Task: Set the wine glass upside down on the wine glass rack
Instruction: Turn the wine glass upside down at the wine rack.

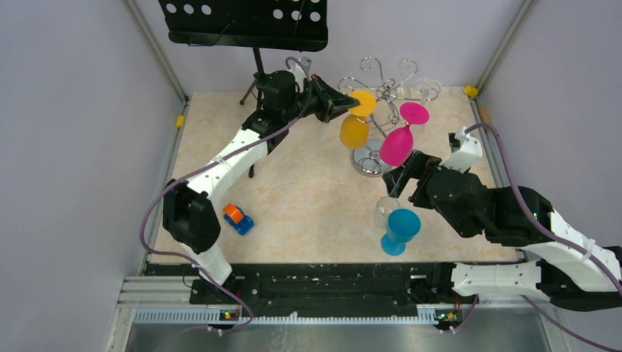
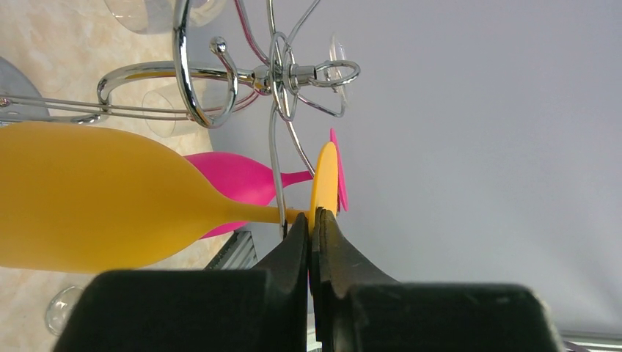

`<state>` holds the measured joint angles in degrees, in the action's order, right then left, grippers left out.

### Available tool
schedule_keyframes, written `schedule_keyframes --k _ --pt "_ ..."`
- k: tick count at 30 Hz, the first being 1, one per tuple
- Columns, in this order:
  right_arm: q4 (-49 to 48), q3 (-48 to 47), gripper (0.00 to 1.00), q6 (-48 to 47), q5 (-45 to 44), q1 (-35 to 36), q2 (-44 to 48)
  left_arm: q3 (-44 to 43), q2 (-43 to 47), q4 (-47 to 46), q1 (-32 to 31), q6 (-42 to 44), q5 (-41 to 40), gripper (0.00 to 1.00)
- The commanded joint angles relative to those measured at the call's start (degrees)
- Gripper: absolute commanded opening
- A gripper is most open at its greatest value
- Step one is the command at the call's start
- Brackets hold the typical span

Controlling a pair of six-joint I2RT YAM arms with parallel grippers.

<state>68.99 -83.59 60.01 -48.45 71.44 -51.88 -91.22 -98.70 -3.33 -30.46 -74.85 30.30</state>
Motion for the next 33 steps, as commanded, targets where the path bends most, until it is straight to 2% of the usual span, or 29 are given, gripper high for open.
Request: schedule_keyframes --k 1,12,33 --pt "-1.9 -1.1 0.97 -1.3 -1.2 -0.2 -0.7 0.9 4.4 -3.0 0.6 1.2 -0.9 0.0" --pt "-1.6 -1.0 0.98 -1.4 -1.4 -0.2 -0.8 4.4 6.8 -3.4 0.4 0.3 -0.1 0.0" --pt "-2.0 -0.4 0.98 -1.2 -1.4 -0.2 -0.9 4.3 6.8 -2.7 -2.4 0.4 0.8 0.0"
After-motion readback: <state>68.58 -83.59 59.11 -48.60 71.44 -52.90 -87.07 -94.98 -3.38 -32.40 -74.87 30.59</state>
